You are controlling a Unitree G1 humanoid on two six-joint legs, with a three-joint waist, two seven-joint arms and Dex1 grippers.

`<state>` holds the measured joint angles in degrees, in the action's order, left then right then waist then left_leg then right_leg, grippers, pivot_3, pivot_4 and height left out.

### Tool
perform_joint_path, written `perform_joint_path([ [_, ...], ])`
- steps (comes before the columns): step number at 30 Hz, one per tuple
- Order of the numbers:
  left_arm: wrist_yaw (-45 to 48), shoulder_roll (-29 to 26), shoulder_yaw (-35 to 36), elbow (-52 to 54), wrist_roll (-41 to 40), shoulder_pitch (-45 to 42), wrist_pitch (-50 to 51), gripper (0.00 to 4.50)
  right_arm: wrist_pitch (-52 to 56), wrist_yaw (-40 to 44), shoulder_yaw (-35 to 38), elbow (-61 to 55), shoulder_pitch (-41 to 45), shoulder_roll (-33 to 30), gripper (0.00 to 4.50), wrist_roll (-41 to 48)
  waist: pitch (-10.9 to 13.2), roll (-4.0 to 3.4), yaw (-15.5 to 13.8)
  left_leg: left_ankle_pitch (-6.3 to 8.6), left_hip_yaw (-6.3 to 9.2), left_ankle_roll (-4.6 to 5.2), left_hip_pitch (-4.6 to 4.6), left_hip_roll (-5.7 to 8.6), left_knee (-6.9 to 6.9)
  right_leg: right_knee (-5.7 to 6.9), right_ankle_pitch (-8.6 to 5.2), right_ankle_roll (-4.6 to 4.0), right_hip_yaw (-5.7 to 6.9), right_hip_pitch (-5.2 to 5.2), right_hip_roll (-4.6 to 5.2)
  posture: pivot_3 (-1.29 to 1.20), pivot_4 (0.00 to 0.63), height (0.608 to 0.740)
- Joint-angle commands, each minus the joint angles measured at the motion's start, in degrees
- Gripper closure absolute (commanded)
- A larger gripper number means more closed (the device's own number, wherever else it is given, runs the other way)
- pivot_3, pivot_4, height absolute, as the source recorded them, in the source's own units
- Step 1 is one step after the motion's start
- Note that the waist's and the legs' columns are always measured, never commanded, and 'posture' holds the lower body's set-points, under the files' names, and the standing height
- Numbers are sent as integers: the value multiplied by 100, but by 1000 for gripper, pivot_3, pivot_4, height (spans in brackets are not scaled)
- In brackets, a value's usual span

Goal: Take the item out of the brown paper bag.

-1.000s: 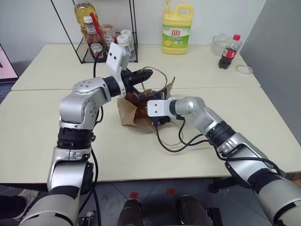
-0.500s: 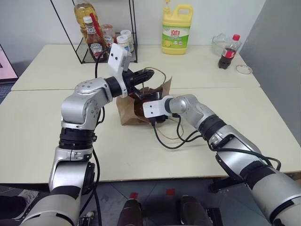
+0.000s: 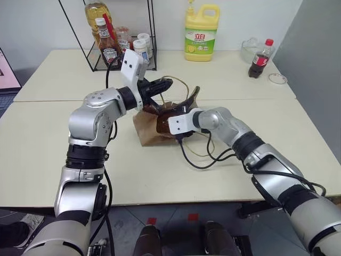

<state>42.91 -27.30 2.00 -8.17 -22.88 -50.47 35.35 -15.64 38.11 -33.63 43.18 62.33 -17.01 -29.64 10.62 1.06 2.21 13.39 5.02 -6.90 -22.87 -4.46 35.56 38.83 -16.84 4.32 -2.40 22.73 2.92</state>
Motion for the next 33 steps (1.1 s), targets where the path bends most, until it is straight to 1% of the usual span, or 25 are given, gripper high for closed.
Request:
perform_joint_path([
  [1, -158, -54, 82, -72, 162, -118, -197, 4500, -99, 397, 383, -1267, -312, -377, 1283, 363, 0, 0, 4, 0, 0, 0, 0, 0, -2, -1, 0, 0, 0, 1, 0, 0, 150, 740],
  [4, -293, -59, 50, -252, 348, -152, -342, 4500, -166, 673, 583, -2157, -742, -708, 1283, 638, 0, 0, 21, 0, -1, 0, -2, 0, -4, 0, 0, 0, 0, 6, 0, 0, 150, 740],
  [8, -463, -50, 48, -606, 593, -271, -534, 4500, -156, 850, 934, -3010, -1237, -1016, 1283, 1081, 0, 1, 39, 0, -2, 0, -3, 0, -5, 2, 0, 0, -2, 13, 0, 0, 150, 740],
  [12, -560, -68, 37, -966, 820, -369, -786, 4500, -227, 820, 1342, -3469, -1599, -1256, 1283, 1493, 1, 1, 34, 0, -3, 0, -5, 0, -5, 2, 0, 0, -3, 14, -1, 0, 150, 740],
  [19, -496, -17, 8, -1063, 914, -314, -914, 4500, -247, 342, 2058, -3932, -1917, -1270, 1283, 1895, 1, 2, 34, 0, -4, 0, -5, 0, -5, 2, 0, 0, -3, 14, 0, 0, 150, 740],
  [22, -463, 5, -27, -1106, 966, -345, -946, 4500, -284, 153, 2318, -4171, -1985, -1162, 1283, 2136, 1, 2, 35, 0, -3, 0, -4, 0, -5, 2, 0, 0, -3, 14, -1, 0, 150, 740],
  [23, -452, 9, -39, -1135, 985, -366, -964, 4500, -229, 104, 2459, -4326, -1991, -1073, 1283, 2370, 1, 2, 35, 0, -4, 0, -4, 0, -5, 3, 0, 0, -3, 14, 0, 0, 150, 740],
  [25, -432, 5, -56, -1216, 1023, -416, -1010, 4500, 254, 63, 2691, -4717, -1974, -876, 1283, 2864, 1, 2, 36, 0, -4, -1, -5, 0, -6, 3, 0, 0, -3, 14, 0, 0, 150, 740],
  [28, -421, -1, -59, -1319, 1067, -491, -1057, 4500, 1684, -282, 3049, -5350, -1818, -462, 1283, 3523, 1, 2, 36, -1, -3, -1, -5, 0, -6, 6, 0, 0, -3, 15, -1, 0, 150, 740],
  [30, -416, -3, -53, -1362, 1082, -522, -1078, 4500, 2310, -559, 3240, -5615, -1642, -302, 1283, 3704, 1, 2, 33, -1, -3, -1, -5, 0, -4, 8, 0, 0, -2, 15, 0, 0, 150, 740],
  [33, -407, -26, -36, -1287, 1071, -476, -1043, 4500, 3031, -920, 3526, -5802, -1437, -274, 1283, 3829, 1, 2, -4, -1, -3, -1, -5, 0, -4, 9, 0, 0, -2, 14, 0, 0, 150, 740],
])
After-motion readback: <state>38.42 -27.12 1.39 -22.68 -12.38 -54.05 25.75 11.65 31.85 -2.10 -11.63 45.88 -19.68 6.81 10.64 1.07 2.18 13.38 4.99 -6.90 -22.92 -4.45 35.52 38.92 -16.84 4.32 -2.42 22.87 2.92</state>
